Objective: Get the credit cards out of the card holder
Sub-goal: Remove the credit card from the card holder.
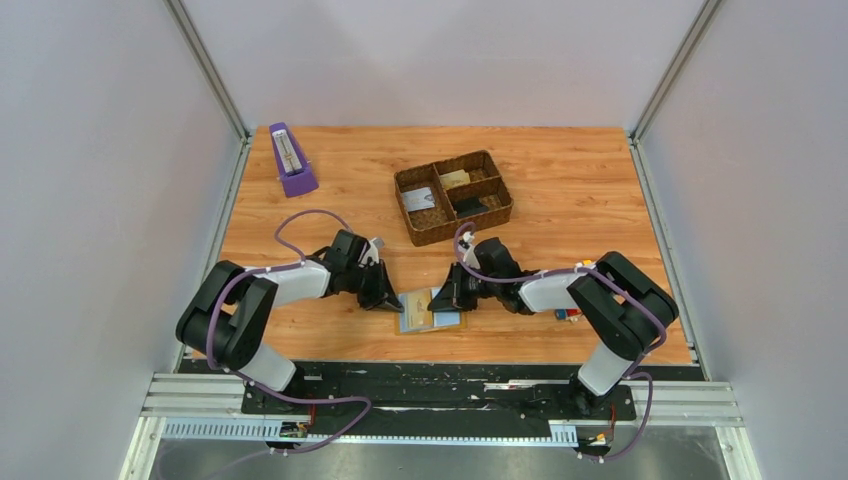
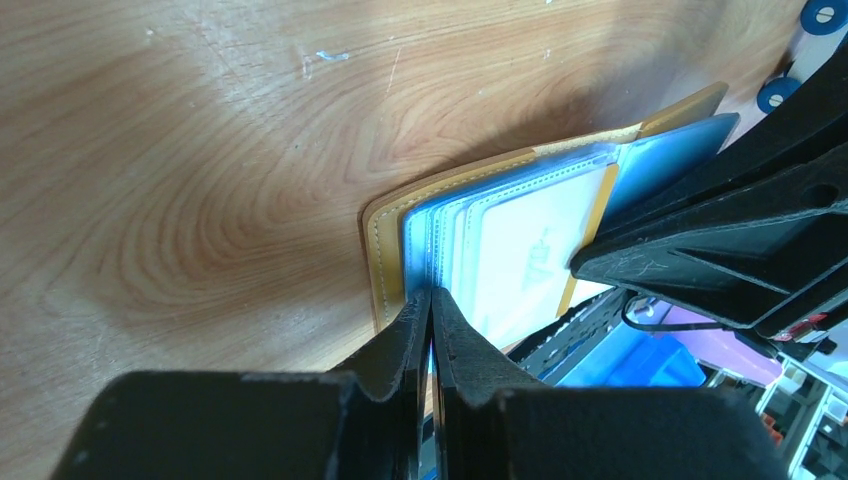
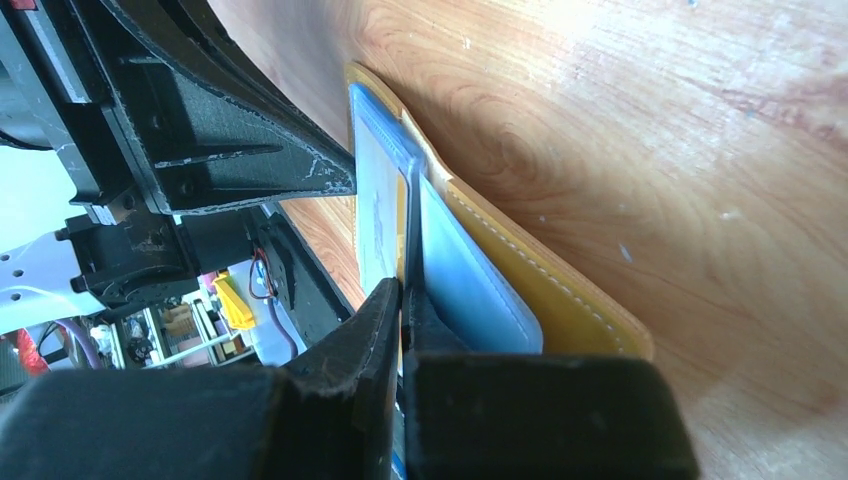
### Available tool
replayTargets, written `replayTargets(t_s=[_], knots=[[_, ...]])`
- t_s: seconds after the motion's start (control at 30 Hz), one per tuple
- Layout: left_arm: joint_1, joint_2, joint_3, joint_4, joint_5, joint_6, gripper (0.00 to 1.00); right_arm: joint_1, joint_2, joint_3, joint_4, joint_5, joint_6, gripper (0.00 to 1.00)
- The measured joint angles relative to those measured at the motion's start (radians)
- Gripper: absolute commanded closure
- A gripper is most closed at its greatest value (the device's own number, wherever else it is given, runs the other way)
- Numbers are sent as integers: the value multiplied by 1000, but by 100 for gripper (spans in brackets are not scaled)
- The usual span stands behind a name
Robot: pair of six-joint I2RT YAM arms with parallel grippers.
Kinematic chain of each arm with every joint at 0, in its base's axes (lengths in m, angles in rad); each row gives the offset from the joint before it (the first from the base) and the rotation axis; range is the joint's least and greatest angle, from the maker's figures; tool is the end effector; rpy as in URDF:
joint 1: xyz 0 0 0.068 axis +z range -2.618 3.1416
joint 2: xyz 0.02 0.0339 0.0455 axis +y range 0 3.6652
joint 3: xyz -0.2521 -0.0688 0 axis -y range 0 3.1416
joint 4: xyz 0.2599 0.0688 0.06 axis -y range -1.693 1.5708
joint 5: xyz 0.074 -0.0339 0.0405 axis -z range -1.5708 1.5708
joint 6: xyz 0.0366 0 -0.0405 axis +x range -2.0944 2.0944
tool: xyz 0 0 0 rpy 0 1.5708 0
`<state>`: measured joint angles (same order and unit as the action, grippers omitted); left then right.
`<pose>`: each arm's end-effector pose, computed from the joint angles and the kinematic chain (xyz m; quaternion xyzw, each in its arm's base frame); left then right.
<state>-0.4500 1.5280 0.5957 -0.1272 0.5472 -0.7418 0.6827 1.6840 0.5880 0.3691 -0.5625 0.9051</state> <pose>0.2292 -0.1319 0.1006 -0.0678 0.9315 -0.3530 0.0548 0.2197 0.2038 0.0905 -0.0157 0.8836 0.4581 0.0953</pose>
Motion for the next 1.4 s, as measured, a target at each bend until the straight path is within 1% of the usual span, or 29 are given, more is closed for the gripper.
replayTargets(t_s=[0.07, 0.17, 0.23, 0.43, 0.47, 0.6, 0.7, 0.73, 0.77, 0.8, 1.1, 1.23, 1.4], knots=[[0, 3, 2, 2, 1, 0, 86, -3, -11, 0, -14, 2, -6, 100], [-2, 6, 2, 8, 1, 0, 86, -13, -22, -2, -29, 3, -13, 97], [-3, 8, 2, 11, 2, 0, 86, -19, -26, -6, -32, 2, -17, 100], [-6, 13, 3, 12, -2, 7, 86, -39, -56, -31, -34, -11, -24, 100], [-7, 13, 3, 13, -2, 7, 86, -42, -59, -33, -34, -13, -24, 98], [-9, 14, 4, 14, -2, 8, 86, -45, -69, -40, -35, -16, -24, 100], [-9, 14, 4, 13, -2, 8, 86, -46, -85, -48, -37, -17, -24, 93], [-9, 14, 4, 14, -2, 8, 86, -47, -89, -48, -37, -18, -23, 95], [-9, 14, 4, 13, -2, 8, 86, -47, -92, -49, -37, -18, -23, 99], [-8, 14, 3, 13, -2, 8, 86, -49, -96, -49, -39, -20, -23, 100], [-8, 12, 3, 9, -3, 8, 85, -64, -101, -51, -53, -22, -16, 100], [-6, -2, 3, -23, -27, 16, 85, -64, -102, -51, -62, -16, -16, 100], [-6, -10, 3, -39, -38, 23, 85, -67, -140, -51, -126, 14, -18, 100]])
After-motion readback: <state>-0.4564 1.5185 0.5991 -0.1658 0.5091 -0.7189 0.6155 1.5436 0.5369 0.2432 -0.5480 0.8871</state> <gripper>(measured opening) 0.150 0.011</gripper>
